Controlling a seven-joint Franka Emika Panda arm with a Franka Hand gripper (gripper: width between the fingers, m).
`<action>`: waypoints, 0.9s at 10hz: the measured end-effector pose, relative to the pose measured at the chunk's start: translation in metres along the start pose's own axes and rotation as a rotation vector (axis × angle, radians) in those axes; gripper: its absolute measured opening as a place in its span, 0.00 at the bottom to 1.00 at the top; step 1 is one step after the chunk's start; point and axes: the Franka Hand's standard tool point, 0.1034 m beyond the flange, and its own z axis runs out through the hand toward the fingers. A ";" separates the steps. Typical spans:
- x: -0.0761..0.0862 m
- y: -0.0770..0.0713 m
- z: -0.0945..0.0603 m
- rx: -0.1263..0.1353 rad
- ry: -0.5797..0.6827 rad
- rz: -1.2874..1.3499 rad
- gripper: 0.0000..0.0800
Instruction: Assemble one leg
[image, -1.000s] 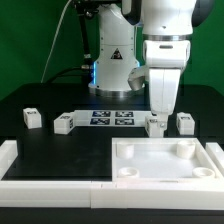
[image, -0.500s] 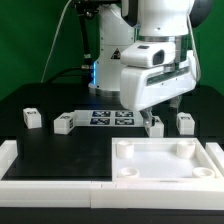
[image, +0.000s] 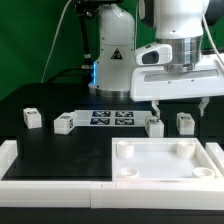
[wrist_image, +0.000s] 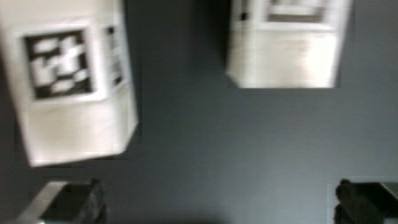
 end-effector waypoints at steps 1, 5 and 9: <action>-0.002 -0.011 -0.001 0.002 0.006 0.049 0.81; -0.013 -0.007 0.000 -0.025 -0.181 0.014 0.81; -0.023 -0.016 0.007 -0.056 -0.493 0.024 0.81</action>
Offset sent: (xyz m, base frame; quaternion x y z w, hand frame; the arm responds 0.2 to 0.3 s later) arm 0.0000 0.0000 0.0000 0.0000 -0.0899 0.0000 0.9960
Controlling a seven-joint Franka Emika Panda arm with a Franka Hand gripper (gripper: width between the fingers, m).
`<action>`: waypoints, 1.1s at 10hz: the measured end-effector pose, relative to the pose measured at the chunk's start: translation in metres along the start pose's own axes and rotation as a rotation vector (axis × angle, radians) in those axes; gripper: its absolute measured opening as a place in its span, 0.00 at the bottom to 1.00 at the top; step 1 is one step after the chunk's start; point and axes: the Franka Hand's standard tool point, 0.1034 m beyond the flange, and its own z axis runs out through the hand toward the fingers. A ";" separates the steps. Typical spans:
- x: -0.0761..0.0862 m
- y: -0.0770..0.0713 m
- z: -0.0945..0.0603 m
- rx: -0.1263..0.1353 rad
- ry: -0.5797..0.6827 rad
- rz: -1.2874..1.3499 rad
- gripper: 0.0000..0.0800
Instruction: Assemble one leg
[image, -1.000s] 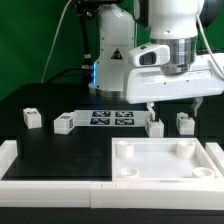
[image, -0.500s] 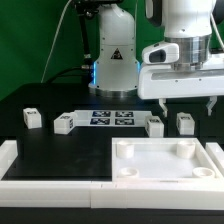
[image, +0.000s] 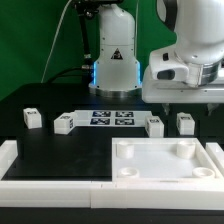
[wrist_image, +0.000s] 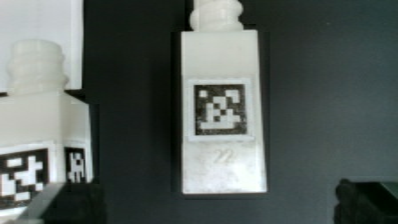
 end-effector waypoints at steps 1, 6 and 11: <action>-0.007 0.002 0.004 -0.010 -0.118 -0.019 0.81; -0.008 0.003 0.029 -0.038 -0.535 -0.023 0.81; -0.011 0.003 0.043 -0.042 -0.536 -0.024 0.81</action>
Offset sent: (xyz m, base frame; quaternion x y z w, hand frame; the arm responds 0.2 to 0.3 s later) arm -0.0115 0.0001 -0.0126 -0.0128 -0.2653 0.0050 0.9641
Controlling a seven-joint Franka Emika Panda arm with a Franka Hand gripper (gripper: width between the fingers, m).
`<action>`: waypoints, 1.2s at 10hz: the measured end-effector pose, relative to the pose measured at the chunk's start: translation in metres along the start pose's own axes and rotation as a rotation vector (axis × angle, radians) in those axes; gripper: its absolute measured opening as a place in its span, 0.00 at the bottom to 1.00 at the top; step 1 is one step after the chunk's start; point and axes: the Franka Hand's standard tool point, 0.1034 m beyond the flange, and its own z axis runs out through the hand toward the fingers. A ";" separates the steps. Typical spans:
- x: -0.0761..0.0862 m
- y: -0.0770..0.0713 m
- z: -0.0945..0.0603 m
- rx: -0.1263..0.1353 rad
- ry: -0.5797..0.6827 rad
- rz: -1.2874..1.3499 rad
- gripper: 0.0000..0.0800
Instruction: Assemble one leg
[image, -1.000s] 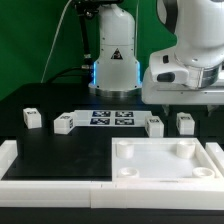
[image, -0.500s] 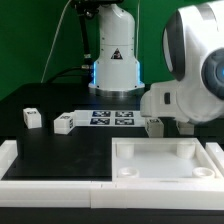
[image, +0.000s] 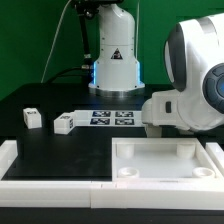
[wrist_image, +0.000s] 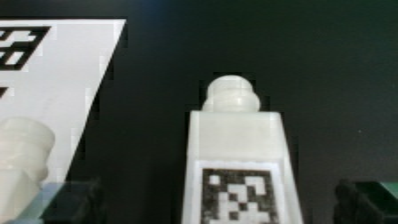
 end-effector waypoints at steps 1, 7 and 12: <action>0.000 0.000 0.000 0.000 0.000 0.000 0.81; 0.000 0.000 0.000 0.000 0.000 0.000 0.36; -0.001 0.000 -0.002 0.000 0.002 -0.001 0.36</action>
Offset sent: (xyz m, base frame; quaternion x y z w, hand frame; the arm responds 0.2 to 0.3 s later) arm 0.0000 0.0000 0.0000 0.0000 0.0000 0.0000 1.0000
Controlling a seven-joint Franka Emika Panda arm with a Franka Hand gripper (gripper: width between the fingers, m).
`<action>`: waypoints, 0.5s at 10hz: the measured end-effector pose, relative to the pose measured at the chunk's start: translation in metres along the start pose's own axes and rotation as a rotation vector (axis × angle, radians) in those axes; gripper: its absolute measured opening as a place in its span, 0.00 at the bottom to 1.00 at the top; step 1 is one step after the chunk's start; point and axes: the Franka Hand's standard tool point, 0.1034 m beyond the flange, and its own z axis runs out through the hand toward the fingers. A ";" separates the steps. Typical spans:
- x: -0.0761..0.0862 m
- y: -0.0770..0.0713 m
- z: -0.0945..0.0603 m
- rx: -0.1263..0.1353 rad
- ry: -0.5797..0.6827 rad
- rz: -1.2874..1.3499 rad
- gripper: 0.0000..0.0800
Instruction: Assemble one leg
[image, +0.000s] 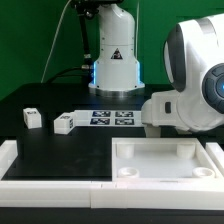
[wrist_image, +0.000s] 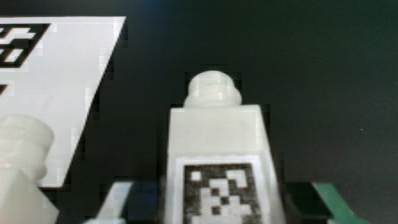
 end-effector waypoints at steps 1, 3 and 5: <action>-0.015 0.001 -0.012 -0.006 -0.026 0.000 0.36; -0.051 0.003 -0.043 -0.016 -0.024 0.003 0.36; -0.066 0.004 -0.058 -0.018 -0.002 -0.001 0.36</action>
Offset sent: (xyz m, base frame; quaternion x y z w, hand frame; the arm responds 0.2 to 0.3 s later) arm 0.0045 -0.0082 0.0657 -0.0057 0.0388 0.0023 0.9992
